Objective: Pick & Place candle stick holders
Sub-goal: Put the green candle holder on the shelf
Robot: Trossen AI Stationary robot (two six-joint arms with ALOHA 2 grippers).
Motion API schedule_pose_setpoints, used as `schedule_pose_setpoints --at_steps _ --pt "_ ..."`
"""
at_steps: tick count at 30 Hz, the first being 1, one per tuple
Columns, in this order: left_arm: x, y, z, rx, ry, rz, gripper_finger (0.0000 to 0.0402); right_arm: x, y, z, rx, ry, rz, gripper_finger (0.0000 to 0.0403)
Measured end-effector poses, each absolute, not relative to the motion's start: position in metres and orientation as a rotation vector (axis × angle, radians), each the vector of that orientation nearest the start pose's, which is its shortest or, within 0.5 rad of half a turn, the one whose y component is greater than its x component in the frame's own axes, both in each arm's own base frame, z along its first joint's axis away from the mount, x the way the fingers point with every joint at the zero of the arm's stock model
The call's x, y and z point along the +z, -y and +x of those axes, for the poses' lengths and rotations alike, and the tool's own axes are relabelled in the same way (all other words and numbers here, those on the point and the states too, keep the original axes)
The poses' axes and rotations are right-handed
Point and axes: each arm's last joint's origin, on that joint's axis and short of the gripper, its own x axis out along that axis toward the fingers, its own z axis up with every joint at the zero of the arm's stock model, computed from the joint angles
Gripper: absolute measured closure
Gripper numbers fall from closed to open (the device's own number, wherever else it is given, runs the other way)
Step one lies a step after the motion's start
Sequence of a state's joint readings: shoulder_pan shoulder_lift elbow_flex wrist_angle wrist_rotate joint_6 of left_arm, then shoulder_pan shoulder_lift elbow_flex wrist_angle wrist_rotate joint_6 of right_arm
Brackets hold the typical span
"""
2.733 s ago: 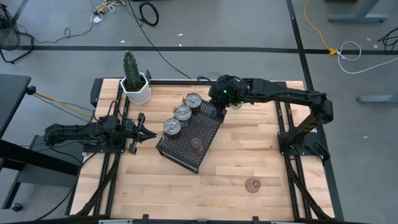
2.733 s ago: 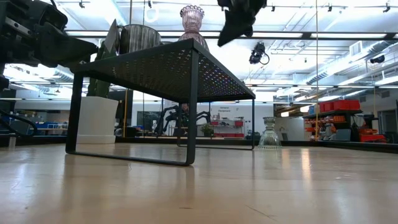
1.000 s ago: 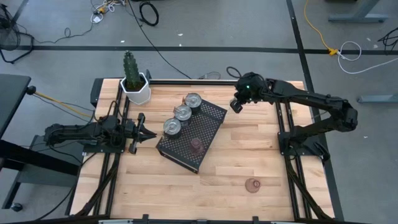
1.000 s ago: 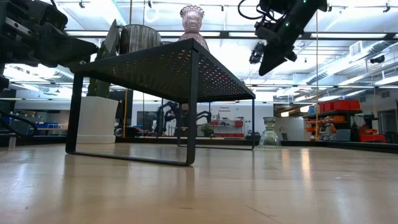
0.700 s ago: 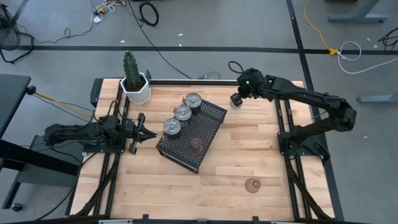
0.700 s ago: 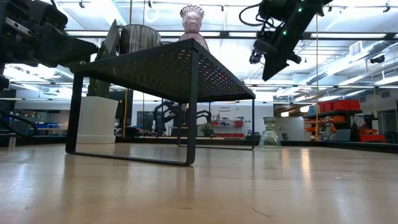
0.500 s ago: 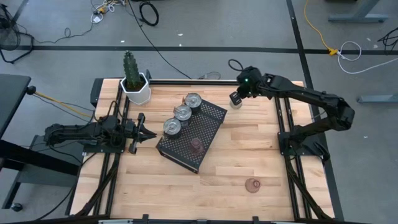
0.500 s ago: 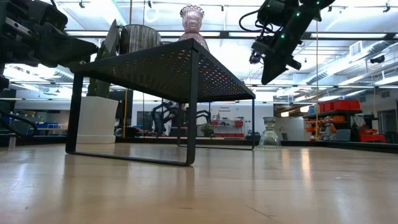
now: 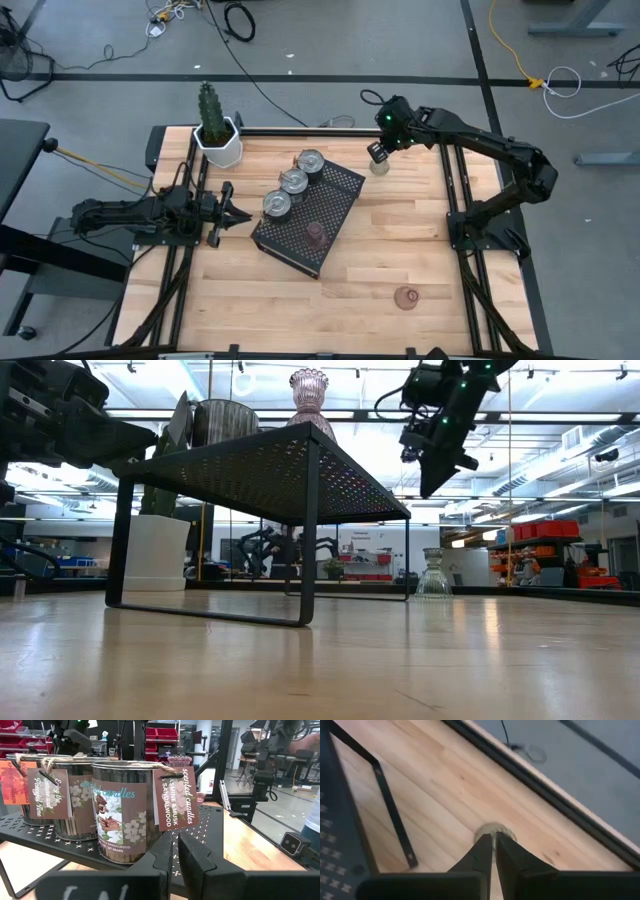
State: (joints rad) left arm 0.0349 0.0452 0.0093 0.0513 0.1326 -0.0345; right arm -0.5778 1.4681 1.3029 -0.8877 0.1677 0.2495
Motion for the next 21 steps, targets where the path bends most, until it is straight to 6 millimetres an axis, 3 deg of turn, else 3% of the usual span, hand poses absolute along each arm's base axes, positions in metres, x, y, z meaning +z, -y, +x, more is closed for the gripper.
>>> schedule_pose_setpoints --at_steps 21 --pt "0.168 0.0 0.1 -0.098 0.013 -0.033 0.0367 0.275 0.176 0.255 -0.838 -1.168 0.419 0.0376"
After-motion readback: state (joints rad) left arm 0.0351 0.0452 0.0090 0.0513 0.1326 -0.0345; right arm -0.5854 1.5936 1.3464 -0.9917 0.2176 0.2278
